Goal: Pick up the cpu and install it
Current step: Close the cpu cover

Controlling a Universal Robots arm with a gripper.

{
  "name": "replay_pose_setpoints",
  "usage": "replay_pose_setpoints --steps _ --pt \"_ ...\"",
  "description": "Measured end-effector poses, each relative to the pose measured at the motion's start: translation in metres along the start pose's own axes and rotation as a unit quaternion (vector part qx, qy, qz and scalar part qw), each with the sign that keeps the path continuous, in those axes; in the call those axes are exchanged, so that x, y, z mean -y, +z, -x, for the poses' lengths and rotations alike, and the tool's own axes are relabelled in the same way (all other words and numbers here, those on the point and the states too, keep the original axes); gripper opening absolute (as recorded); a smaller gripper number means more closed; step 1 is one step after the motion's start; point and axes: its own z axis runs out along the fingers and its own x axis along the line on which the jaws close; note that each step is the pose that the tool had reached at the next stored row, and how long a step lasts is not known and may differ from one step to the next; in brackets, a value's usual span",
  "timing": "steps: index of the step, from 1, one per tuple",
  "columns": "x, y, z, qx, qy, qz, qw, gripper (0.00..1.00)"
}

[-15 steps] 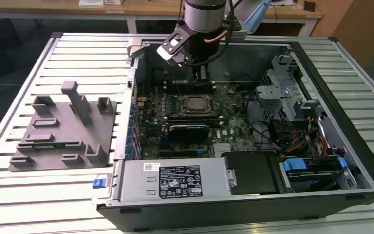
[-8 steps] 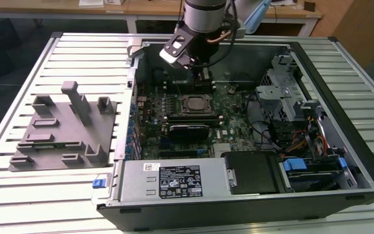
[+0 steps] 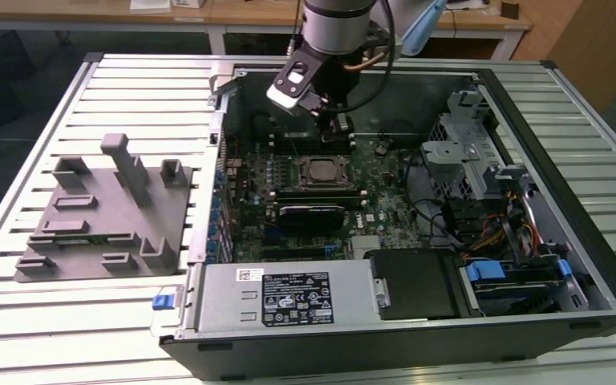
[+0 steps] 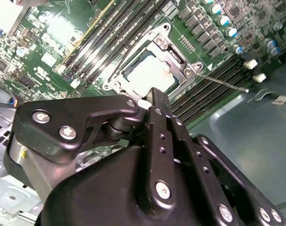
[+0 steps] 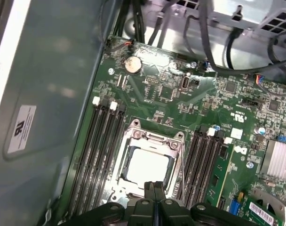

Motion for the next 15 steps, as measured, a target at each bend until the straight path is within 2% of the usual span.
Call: replay_pose_setpoints --steps 5,8,11,15 --pt "0.0013 0.0007 -0.0004 -0.0004 -0.02 0.0001 0.9998 0.11" --pt "0.0014 0.0012 -0.0004 -0.0008 -0.04 0.0002 0.9992 0.11" --pt "0.0015 0.0016 -0.0004 -0.0013 -0.067 0.0004 0.9977 0.11" --pt "0.0015 0.0021 -0.0004 -0.0021 -0.103 0.0006 0.9947 0.11"
